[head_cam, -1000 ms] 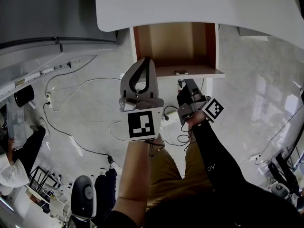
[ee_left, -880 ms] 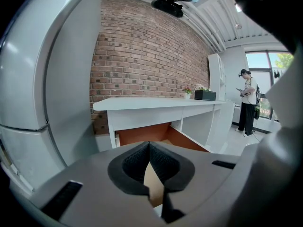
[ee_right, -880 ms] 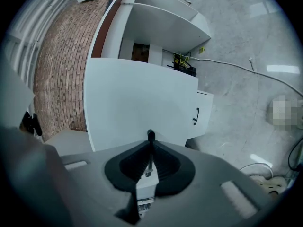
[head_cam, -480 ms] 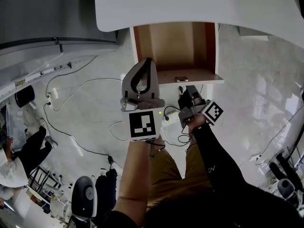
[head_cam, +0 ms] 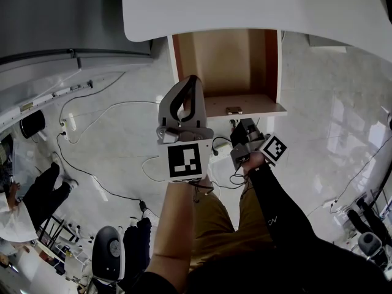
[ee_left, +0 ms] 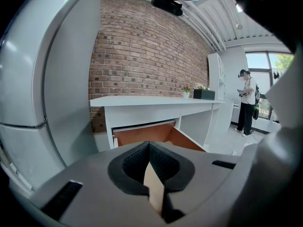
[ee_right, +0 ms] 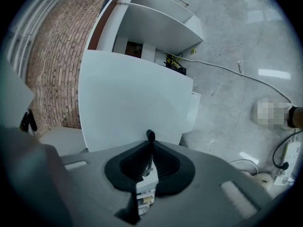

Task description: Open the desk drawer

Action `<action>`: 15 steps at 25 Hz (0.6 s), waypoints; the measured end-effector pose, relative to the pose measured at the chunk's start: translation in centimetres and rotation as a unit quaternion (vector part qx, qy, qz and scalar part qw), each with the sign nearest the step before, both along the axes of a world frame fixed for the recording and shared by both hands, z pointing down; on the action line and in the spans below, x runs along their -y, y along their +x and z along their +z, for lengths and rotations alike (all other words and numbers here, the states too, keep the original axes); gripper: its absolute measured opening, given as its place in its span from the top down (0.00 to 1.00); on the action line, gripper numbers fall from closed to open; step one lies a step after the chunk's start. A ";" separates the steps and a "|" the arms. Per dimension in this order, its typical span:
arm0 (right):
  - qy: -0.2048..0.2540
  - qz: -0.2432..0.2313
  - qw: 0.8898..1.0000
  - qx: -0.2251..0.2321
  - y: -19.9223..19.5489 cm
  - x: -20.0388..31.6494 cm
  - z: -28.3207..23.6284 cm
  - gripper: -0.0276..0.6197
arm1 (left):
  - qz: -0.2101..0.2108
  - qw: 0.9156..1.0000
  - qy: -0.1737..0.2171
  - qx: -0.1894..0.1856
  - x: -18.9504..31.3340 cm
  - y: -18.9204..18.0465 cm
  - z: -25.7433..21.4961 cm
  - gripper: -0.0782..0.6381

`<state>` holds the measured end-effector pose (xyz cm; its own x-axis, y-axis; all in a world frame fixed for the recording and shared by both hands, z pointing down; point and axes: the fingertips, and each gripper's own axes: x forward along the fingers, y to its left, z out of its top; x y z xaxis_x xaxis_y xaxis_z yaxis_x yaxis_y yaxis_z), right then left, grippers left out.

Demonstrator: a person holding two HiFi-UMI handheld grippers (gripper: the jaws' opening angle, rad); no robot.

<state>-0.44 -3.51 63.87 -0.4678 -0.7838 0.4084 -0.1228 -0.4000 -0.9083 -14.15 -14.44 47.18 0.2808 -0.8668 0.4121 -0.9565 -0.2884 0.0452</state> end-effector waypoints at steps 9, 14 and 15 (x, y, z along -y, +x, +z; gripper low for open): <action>0.003 -0.009 1.000 -0.006 0.2 -0.3 0.2 0.92 | -0.001 1.000 -0.003 -0.002 -0.1 0.0 0.2 0.88; 0.011 -0.014 1.000 -0.013 0.1 -0.3 0.7 0.92 | -0.002 1.000 -0.003 -0.002 0.1 -0.3 0.3 0.88; 0.011 -0.014 1.000 -0.014 0.2 -0.3 0.8 0.92 | -0.002 1.000 -0.003 -0.001 0.1 -0.3 0.3 0.88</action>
